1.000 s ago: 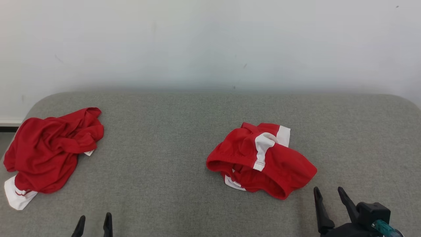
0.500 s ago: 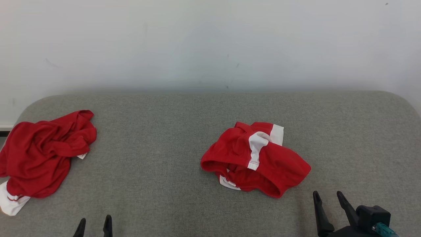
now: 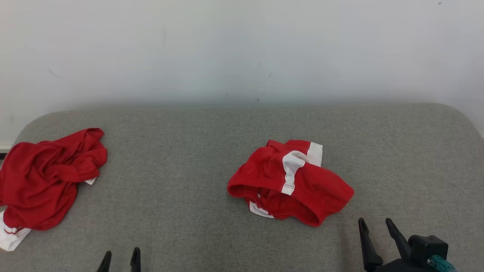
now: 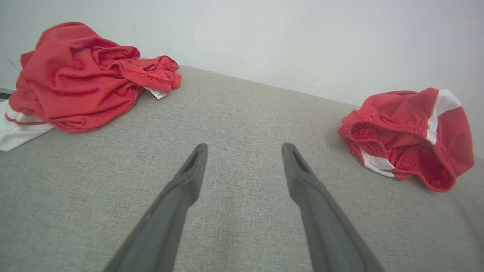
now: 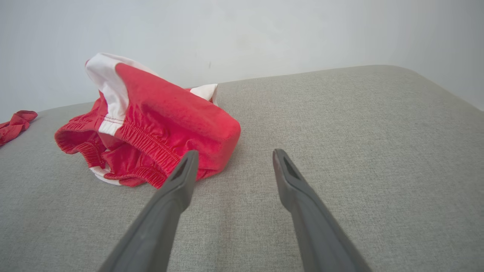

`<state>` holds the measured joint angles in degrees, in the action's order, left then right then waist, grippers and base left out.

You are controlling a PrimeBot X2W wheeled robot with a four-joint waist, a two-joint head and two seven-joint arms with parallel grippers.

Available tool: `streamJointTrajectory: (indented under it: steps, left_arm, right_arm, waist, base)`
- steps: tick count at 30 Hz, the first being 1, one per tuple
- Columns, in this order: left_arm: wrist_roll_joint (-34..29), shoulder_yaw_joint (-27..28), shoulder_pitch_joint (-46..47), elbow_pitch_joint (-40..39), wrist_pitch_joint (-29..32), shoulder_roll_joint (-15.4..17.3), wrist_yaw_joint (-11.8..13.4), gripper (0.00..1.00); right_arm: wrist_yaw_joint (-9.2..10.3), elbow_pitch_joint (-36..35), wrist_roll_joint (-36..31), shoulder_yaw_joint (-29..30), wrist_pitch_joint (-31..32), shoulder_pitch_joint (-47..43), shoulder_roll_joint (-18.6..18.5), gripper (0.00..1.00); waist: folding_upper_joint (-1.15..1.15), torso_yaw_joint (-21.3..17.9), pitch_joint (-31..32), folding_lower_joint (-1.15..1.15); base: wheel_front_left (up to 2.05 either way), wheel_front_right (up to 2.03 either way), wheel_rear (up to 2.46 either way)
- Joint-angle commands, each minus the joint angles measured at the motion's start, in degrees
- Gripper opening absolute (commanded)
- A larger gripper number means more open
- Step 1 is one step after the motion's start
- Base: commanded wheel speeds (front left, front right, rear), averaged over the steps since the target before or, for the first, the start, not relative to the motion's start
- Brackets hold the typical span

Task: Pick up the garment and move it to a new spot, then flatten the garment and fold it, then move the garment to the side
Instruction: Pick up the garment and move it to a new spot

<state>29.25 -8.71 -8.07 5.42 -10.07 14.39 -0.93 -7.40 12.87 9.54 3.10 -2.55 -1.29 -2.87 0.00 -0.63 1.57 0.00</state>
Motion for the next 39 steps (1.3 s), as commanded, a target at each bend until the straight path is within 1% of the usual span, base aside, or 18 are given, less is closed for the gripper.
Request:
streamJointTrajectory:
  steps: [1,6,11,12,13,14,17,18,21,22,23,24,27,30,32,36,38,39]
  left_arm:
    - [0.79,-0.49,1.17,-0.11,0.49,-0.61,-0.22,1.0]
    - [1.65,-3.74,5.06,0.36,3.37,-2.23,-2.18,1.0]
    - [2.47,-7.47,11.19,3.81,7.0,-3.86,-4.08,1.0]
    - [2.47,-7.47,11.19,3.81,7.0,-3.86,-4.08,1.0]
    - [3.74,-8.77,13.55,5.43,8.1,-5.13,-4.65,1.0]
    - [3.74,-8.77,13.55,5.43,8.1,-5.13,-4.65,1.0]
    - [5.07,-10.46,16.73,8.04,9.95,-6.6,-5.36,1.0]
    - [5.99,-11.67,18.76,9.57,10.64,-7.56,-5.58,1.0]
    - [6.51,-12.48,21.04,11.65,10.71,-8.22,-5.91,1.0]
    - [6.3,-12.5,21.8,12.45,10.39,-8.36,-5.69,1.0]
    - [5.77,-12.28,22.45,13.57,10.28,-8.37,-4.72,1.0]
    - [4.85,-12.45,23.12,14.5,10.32,-8.17,-4.17,1.0]
    - [5.05,-11.76,24.58,16.99,9.9,-8.78,-2.28,1.0]
    - [5.55,-10.87,25.34,19.15,9.55,-9.14,-0.67,1.0]
    - [6.13,-10.35,25.85,19.92,9.32,-9.3,-0.16,1.0]
    - [6.96,-9.92,26.71,20.9,8.63,-9.48,-0.41,1.0]
    - [7.16,-9.49,27.25,20.87,7.78,-9.42,-0.27,0.85]
    - [7.15,-9.42,27.29,20.94,7.54,-9.36,-0.22,0.75]
  right_arm:
    - [-0.17,-0.07,0.3,-0.08,-0.32,0.2,-0.02,1.0]
    - [-0.17,-0.56,0.36,-0.78,-0.21,1.3,-0.02,1.0]
    - [-0.17,-1.17,0.15,-1.5,0.17,1.99,-0.04,1.0]
    - [-0.17,-1.17,0.15,-1.5,0.17,1.99,-0.04,1.0]
    - [-0.17,-1.33,0.07,-1.32,0.13,2.12,-0.02,1.0]
    - [-0.17,-1.33,0.07,-1.32,0.13,2.12,-0.02,1.0]
    - [-0.17,-1.55,0.23,-1.52,0.1,2.52,-0.02,1.0]
    - [-0.17,-1.69,0.36,-1.3,-0.01,2.36,0.0,1.0]
    - [-0.18,-1.5,0.61,-1.45,-0.32,2.5,0.01,1.0]
    - [-0.18,-1.4,0.74,-1.38,-0.44,2.6,-0.01,1.0]
    - [-0.18,-1.34,0.96,-1.59,-0.51,2.76,0.0,1.0]
    - [-0.18,-1.33,1.1,-1.65,-0.55,2.87,0.0,1.0]
    - [-0.18,-1.05,1.23,-1.9,-0.86,3.1,0.01,1.0]
    - [-0.18,-0.83,1.29,-1.8,-1.08,3.35,0.01,1.0]
    - [-0.18,-0.7,1.31,-1.76,-1.13,3.47,0.01,1.0]
    - [-0.18,-0.39,1.55,-2.28,-1.4,3.66,0.0,1.0]
    - [-0.18,-0.2,1.49,-2.52,-1.49,3.51,-0.01,1.0]
    - [-0.18,-0.07,1.44,-2.63,-1.47,3.51,-0.01,1.0]
  waist:
    - [0.0,-0.56,-0.19,0.0]
    - [0.0,-4.11,-0.98,0.0]
    - [0.0,-10.2,-2.28,0.0]
    - [0.0,-10.2,-2.28,0.0]
    - [0.0,-12.82,-2.89,0.0]
    - [0.0,-12.82,-2.89,0.0]
    - [0.0,-16.95,-4.08,0.0]
    - [0.0,-19.2,-4.72,0.0]
    - [0.0,-22.2,-5.65,0.0]
    - [0.0,-22.95,-5.88,0.0]
    - [0.0,-23.71,-6.15,0.0]
    - [0.0,-24.25,-6.39,0.0]
    - [0.0,-25.4,-6.94,0.0]
    - [0.0,-25.72,-7.21,0.0]
    - [0.0,-25.7,-7.38,0.0]
    - [0.0,-25.14,-7.54,0.0]
    - [0.0,-24.76,-7.49,0.0]
    - [0.0,-24.56,-7.43,0.0]
  base:
    - [0.0,0.0,0.0]
    - [0.0,0.0,0.0]
    - [0.0,0.0,0.0]
    - [0.0,0.0,0.0]
    - [0.0,0.0,0.0]
    - [0.0,0.0,0.0]
    - [0.0,0.0,0.0]
    - [0.0,0.0,0.0]
    - [0.0,0.0,0.0]
    - [0.0,0.0,0.0]
    - [0.0,0.0,0.0]
    - [0.0,0.0,0.0]
    - [0.0,0.0,0.0]
    - [0.0,0.0,0.0]
    - [0.0,0.0,0.0]
    - [0.0,0.0,0.0]
    - [0.0,0.0,0.0]
    - [0.0,0.0,0.0]
